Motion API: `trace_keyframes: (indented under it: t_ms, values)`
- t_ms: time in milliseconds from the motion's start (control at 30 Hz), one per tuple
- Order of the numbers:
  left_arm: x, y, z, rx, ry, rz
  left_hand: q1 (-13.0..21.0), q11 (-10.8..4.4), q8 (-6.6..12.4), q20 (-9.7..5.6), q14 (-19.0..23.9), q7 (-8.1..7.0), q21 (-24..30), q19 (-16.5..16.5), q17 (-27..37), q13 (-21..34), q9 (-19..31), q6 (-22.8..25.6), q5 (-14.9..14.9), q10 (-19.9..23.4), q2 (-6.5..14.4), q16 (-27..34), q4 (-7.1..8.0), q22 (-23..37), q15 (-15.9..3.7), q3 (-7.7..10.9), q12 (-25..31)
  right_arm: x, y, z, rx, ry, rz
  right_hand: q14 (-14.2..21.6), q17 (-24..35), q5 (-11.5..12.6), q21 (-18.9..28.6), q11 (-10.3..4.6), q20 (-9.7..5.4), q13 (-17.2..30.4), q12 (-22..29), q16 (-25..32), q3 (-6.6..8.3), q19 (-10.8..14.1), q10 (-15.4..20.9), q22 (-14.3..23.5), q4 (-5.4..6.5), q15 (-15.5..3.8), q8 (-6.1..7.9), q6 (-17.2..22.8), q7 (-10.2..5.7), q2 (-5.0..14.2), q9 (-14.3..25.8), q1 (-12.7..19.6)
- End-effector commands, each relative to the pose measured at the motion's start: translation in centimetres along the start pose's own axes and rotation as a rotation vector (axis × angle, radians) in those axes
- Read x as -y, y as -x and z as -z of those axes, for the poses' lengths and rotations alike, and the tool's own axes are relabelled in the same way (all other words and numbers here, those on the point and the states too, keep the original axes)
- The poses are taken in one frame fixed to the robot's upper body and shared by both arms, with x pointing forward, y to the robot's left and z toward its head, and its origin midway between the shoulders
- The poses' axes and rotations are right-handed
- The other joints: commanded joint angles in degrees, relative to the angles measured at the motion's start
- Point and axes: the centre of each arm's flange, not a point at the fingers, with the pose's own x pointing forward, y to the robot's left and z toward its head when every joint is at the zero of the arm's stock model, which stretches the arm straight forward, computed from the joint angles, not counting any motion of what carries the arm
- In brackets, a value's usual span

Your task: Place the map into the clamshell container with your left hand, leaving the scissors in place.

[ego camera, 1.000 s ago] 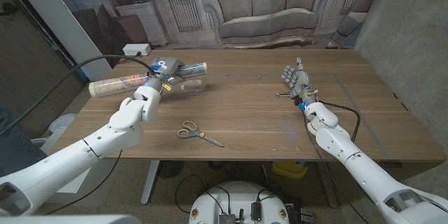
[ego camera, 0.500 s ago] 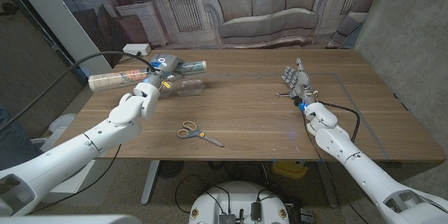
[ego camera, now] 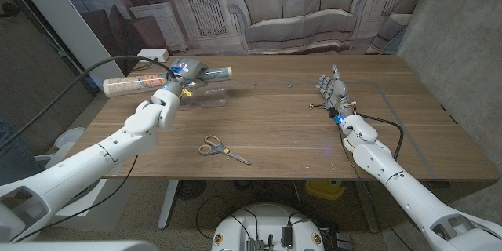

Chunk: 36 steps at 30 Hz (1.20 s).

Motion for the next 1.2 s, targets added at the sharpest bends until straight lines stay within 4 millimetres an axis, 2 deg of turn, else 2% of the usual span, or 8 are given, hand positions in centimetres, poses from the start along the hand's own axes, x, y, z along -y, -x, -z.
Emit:
trace_keyframes:
  t_ms: [33, 533, 1200]
  values:
    - [1.1, -1.4, 0.7, 0.01, -0.004, -0.002, 0.09, -0.21, 0.24, -2.62, 0.56, -0.21, 0.53, -0.29, 0.16, 0.22, 0.18, 0.65, -0.26, 0.35, -0.14, -0.05, 0.36, 0.1, -7.05, 0.08, -0.17, -0.3, -0.1, 0.0, -0.002, 0.004, 0.01, 0.53, 0.19, 0.07, -0.19, -0.06, 0.16, 0.3, -0.13, 0.02, 0.01, 0.58, 0.41, 0.22, -0.3, 0.23, -0.1, 0.2, -0.03, 0.01, 0.28, 0.31]
    - [2.3, -2.6, 0.2, 0.04, 0.009, 0.005, 0.12, -0.24, 0.2, -2.61, 0.65, -0.34, 0.68, -0.5, 0.3, 0.38, 0.16, 1.03, -0.41, 0.65, -0.2, -0.2, 0.57, 0.1, -7.07, 0.19, -0.35, -0.4, 0.0, 0.1, -0.007, 0.003, 0.022, 0.55, 0.19, 0.05, -0.4, -0.09, 0.27, 0.3, -0.13, 0.02, 0.0, 0.64, 0.42, 0.23, -0.36, 0.34, -0.1, 0.2, 0.08, 0.09, 0.28, 0.34]
    - [3.7, -3.0, -0.7, 0.066, 0.009, 0.031, 0.28, -0.25, -0.16, -2.62, 0.31, -0.43, 0.81, -1.05, 0.48, 0.6, 0.15, 0.8, -0.62, 0.44, -0.31, -0.6, 0.78, 0.09, -7.07, 0.38, -0.86, -0.4, 0.0, 0.3, -0.026, 0.006, 0.026, 0.59, 0.19, 0.02, -0.69, -0.05, 0.28, 0.3, -0.24, 0.03, 0.0, 0.69, 0.17, 0.24, -0.45, 0.31, -0.13, 0.12, 0.08, 0.19, 0.28, 0.4]
